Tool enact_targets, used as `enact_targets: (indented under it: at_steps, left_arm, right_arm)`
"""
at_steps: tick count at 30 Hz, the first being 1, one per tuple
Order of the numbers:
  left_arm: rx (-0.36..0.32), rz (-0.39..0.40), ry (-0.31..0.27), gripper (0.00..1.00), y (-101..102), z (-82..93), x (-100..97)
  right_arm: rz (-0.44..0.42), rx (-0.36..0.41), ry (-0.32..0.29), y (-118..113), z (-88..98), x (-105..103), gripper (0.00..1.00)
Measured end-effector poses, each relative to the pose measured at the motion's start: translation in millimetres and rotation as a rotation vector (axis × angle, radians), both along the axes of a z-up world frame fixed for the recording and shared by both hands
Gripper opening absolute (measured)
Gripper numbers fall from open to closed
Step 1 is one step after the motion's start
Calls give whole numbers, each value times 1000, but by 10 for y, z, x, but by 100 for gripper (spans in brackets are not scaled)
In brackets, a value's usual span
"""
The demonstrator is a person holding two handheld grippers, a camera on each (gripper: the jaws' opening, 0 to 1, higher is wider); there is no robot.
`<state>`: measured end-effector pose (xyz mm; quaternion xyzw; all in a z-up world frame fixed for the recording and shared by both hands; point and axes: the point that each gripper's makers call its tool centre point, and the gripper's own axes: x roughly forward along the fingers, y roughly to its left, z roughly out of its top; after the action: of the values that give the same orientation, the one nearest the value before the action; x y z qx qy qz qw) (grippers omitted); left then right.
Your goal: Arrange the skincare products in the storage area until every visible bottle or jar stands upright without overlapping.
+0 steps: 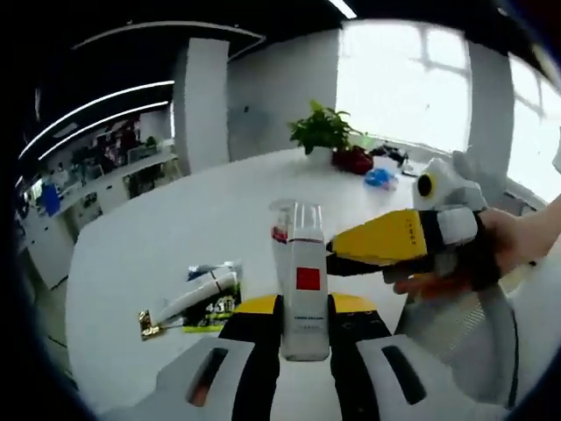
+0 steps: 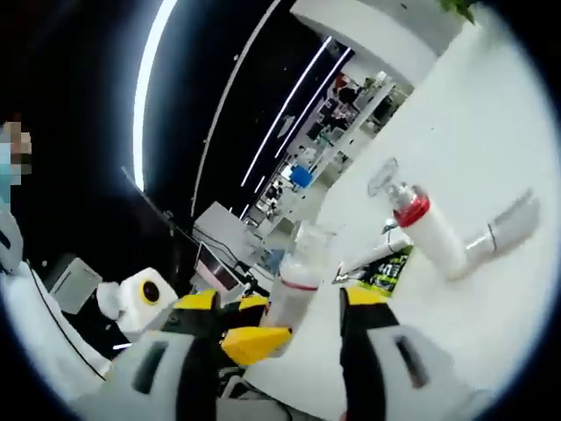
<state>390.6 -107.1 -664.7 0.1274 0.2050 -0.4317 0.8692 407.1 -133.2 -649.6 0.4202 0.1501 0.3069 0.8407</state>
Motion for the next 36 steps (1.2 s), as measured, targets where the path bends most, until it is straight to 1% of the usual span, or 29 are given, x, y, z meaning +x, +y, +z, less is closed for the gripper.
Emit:
enact_targets:
  at_steps: [2,5,7,10,13,16,17,18,19,20,21,22,23,24,26,29,30,31,33,34,35,36]
  left_arm:
    - [-10,-9,8,17,-14,-10,-37]
    - [-11,-13,13,17,-10,-16,-36]
    - [-10,-15,10,17,-9,-13,-32]
    - [-16,-32,8,17,-29,-2,-33]
    - [-1,-52,9,18,-21,-20,-31]
    - [-21,-61,33,18,-18,-32,-36]
    - [-38,-73,59,18,-32,-43,-64]
    - [-58,-105,74,19,-63,-35,-102]
    - [-61,-124,88,20,-73,-33,-129]
    - [-48,-134,83,20,-72,-38,-133]
    - [-44,-149,77,20,-76,-28,-143]
    - [-55,-154,81,19,-76,-14,-141]
    - [-106,-163,131,19,-107,10,-172]
    - [-128,-168,164,18,-107,16,-179]
    - [-165,-191,197,19,-108,43,-177]
    - [-189,-235,226,20,-116,82,-194]
    - [-195,-272,253,20,-129,90,-239]
    - [-199,-285,263,21,-134,100,-250]
    - [-207,-339,293,23,-154,118,-308]
    - [-206,-357,318,24,-154,119,-333]
    - [-199,-370,326,26,-152,116,-343]
    - [-193,-379,322,27,-152,119,-344]
  right_arm:
    - [0,-10,-5,7,-8,0,39]
    - [-2,-24,7,9,-61,-4,30]
    - [-27,-33,6,-26,-79,9,24]
    - [-44,-15,11,-47,-72,19,24]
    - [-62,-30,1,-36,-90,11,23]
    - [-80,-7,10,-43,-87,8,21]
    - [-75,7,30,-38,-93,1,21]
    - [-68,4,35,-37,-102,-3,21]
    - [-59,-4,30,-32,-100,-11,20]
    - [-48,-22,13,-29,-87,-19,20]
    - [-29,-61,-14,-23,-77,-38,20]
    - [-15,-76,-29,-17,-63,-51,19]
    - [5,-98,-49,-17,-46,-64,19]
    - [21,-109,-69,-17,-23,-72,19]
    - [60,-112,-107,-14,45,-99,19]
    - [131,-122,-160,8,150,-152,19]
    - [159,-134,-179,22,175,-175,19]
    - [183,-146,-194,36,193,-195,19]
    - [252,-163,-227,73,240,-258,19]
    - [292,-175,-242,95,255,-295,19]
    - [316,-186,-250,111,262,-317,18]
    - [351,-200,-271,136,283,-351,18]
